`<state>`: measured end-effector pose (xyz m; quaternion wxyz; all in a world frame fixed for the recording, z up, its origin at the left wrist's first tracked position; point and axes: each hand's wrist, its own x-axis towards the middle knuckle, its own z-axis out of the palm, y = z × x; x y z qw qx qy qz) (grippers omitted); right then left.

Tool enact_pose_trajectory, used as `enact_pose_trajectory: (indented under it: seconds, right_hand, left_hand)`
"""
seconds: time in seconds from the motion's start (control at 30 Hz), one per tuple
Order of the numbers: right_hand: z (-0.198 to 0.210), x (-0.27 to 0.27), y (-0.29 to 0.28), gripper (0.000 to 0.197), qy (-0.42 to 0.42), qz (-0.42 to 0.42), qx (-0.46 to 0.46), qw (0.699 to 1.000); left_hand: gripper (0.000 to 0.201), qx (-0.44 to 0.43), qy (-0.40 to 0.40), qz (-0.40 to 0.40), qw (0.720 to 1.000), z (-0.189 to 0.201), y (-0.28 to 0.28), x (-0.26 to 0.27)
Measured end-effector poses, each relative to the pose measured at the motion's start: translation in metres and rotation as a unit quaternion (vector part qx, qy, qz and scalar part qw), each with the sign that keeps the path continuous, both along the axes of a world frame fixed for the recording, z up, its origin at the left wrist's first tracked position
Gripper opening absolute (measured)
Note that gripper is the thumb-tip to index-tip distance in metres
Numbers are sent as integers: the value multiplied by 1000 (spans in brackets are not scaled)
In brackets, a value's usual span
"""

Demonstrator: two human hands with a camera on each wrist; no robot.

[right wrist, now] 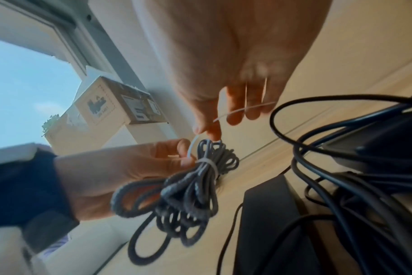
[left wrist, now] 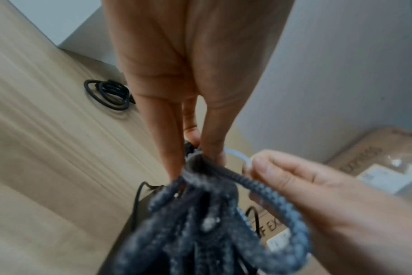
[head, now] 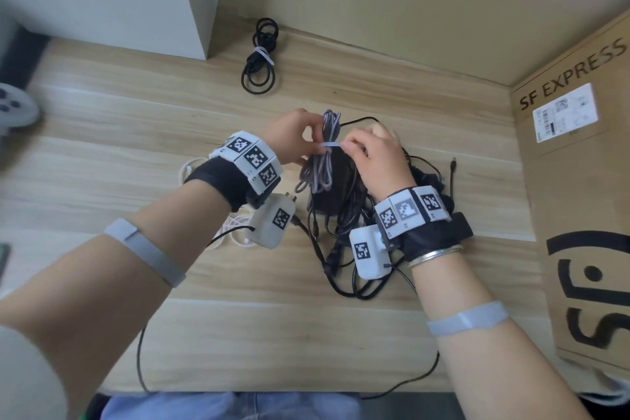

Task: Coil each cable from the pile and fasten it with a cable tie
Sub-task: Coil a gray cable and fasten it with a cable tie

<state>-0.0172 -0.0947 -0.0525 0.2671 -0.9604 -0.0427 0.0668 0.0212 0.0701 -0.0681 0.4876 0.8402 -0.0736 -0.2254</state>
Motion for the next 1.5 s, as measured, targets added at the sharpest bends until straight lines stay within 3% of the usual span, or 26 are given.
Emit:
enact_pose_trajectory:
  seconds: [0.13,0.33,0.43,0.53,0.7,0.8,0.9,1.13,1.33,1.5]
  right_hand:
    - [0,2,4,19,-69,-22,7,997]
    - [14,0,19,29,21,-46,38,998]
    - [16,-1,23,26,107,-51,86,989]
    - [9,2,19,20,137,-66,108,982]
    - [-3,3,10,22,145,-79,120,979]
    - [-8,2,10,29,140,-75,133,978]
    - [-12,1,7,29,137,-75,131,979]
    - [-15,0,5,27,118,-84,157,977]
    - [-13,-2,10,31,125,-96,193,968]
    - [-16,-7,13,31,149,-114,260,947]
  left_hand:
    - [27,-50,-8,41,998,6,2,0]
    - [23,-89,-25,106,990,11,-1,-2]
    - [20,-70,-19,97,993,14,-8,-1]
    - [16,-79,0,77,994,12,-9,0]
    - [36,-32,-57,72,995,1,0,-3]
    - [34,10,24,41,999,-11,1,-5]
    - [38,-59,105,51,991,-16,2,-6]
    - [27,-202,185,34,961,-16,9,-9]
    - [19,-237,210,1,948,-20,10,-15]
    - [16,-268,181,25,946,-21,9,-18]
